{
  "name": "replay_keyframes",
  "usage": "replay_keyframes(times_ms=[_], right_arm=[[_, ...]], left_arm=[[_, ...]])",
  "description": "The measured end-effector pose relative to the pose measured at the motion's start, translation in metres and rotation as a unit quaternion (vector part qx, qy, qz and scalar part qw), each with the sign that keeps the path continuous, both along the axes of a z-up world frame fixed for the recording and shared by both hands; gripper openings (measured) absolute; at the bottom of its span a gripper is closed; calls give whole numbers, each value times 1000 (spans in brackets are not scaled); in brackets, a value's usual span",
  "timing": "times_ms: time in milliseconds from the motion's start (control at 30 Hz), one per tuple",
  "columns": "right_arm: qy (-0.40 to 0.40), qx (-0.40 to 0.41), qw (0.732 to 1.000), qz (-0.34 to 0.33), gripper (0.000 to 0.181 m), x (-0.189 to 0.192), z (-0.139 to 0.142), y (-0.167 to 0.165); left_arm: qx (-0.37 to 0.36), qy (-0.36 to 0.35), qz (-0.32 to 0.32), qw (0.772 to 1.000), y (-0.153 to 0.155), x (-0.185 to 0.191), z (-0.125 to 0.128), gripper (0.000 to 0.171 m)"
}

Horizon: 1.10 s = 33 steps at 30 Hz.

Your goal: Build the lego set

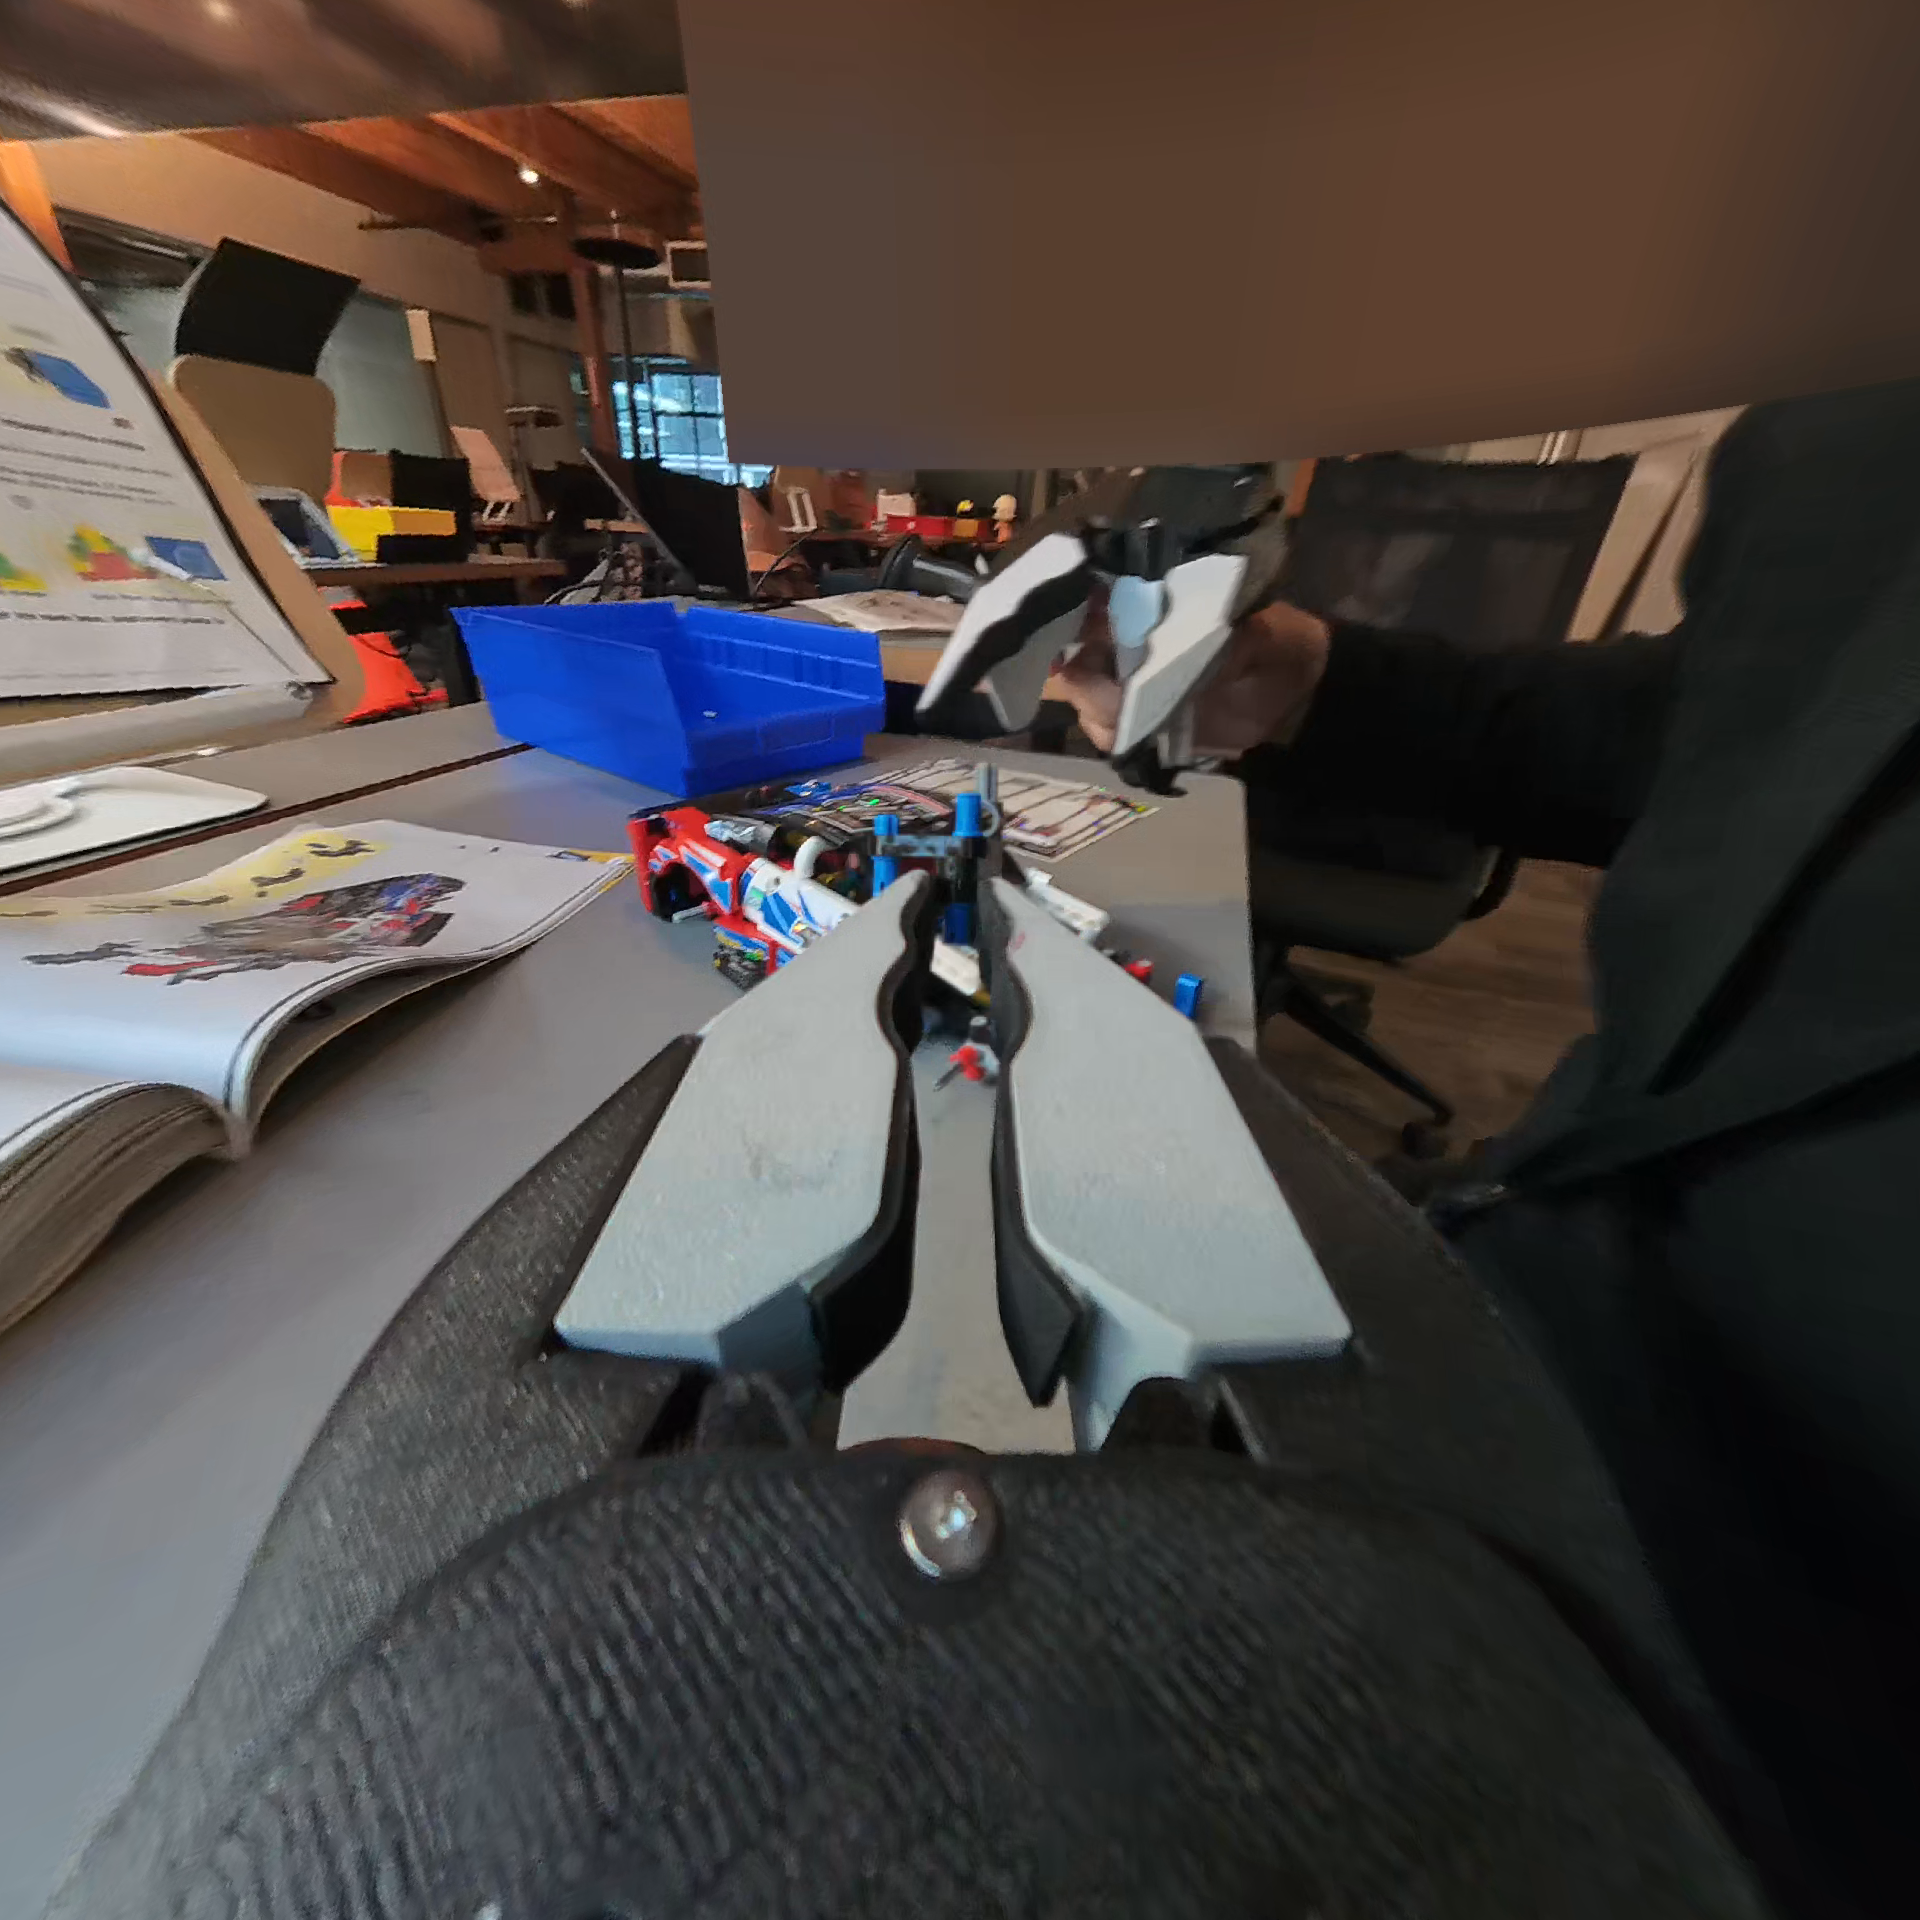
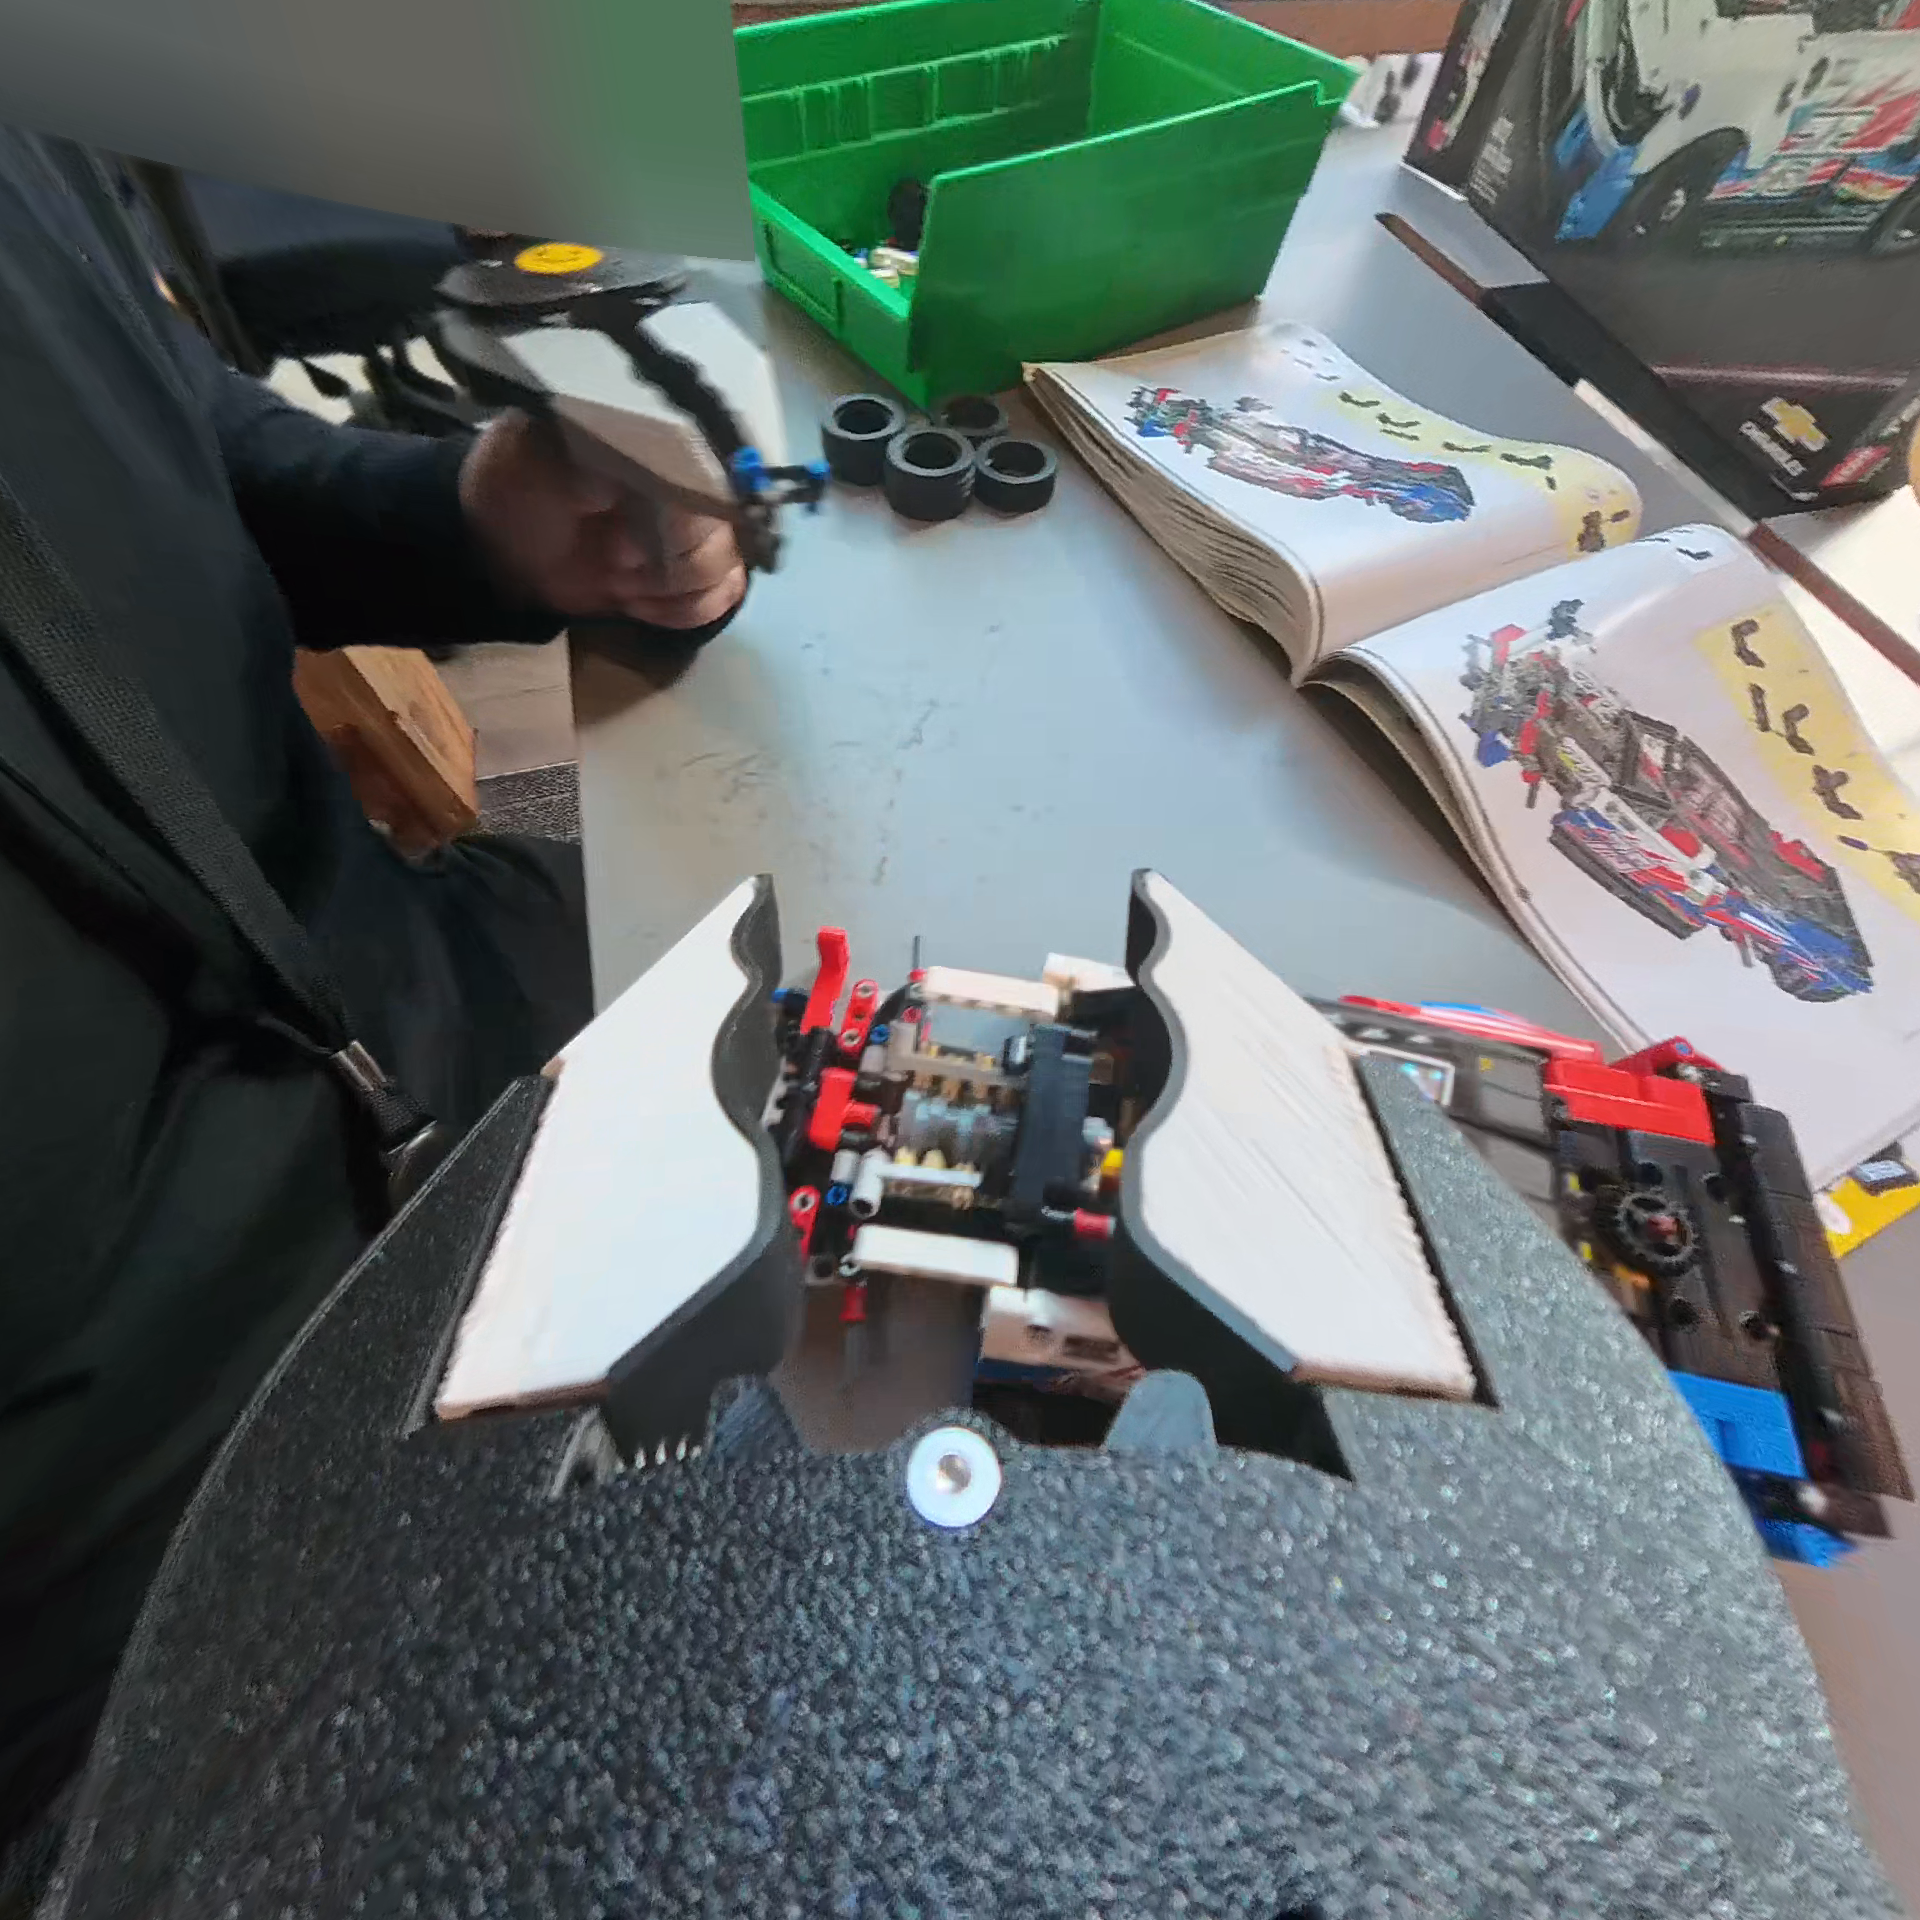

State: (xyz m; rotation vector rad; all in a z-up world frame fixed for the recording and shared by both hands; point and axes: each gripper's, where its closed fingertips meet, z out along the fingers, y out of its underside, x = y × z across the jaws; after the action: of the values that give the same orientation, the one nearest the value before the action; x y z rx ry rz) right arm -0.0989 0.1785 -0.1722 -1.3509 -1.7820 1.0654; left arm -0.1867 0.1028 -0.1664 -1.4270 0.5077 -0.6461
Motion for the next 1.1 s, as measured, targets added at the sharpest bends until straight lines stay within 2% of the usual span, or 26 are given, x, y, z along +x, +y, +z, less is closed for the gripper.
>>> replay_keyframes(times_ms=[67, 167, 333, 500, 567, 667, 833, 1000, 1100], right_arm=[[-7, 4, 1000, -8, 67, -10, 3, 10], [-6, 5, 1000, -12, 58, -27, 9, 22], [-2, -16, 1000, 20, 40, -57, 14, 17], [-21, -33, 998, 47, 37, -77, 7, 4], [-33, -21, 999, 34, 33, -80, 2, 5], [-41, -14, 999, -26, 15, -86, 3, 12], [-34, -14, 998, -48, 11, -97, 6, -18], [-24, -30, 999, 7, 14, -109, 6, -55], [6, -46, 999, 21, 14, -113, 17, -64]], left_arm=[[-15, -21, -6, 1000, -2, -1, -1, 4], [1, -49, 1, 999, -4, -10, 6, 4], [-6, -88, 10, 996, -3, -23, 9, 4], [-9, -114, 33, 993, -1, -35, 11, 4], [-13, -138, 48, 989, 2, -45, 12, 4], [-29, -157, 78, 984, 9, -57, 9, 4], [-25, -152, 79, 985, 10, -56, 10, 5], [-12, -123, 62, 990, 6, -43, 11, 4], [-10, -98, 68, 993, 6, -39, 8, 4]])
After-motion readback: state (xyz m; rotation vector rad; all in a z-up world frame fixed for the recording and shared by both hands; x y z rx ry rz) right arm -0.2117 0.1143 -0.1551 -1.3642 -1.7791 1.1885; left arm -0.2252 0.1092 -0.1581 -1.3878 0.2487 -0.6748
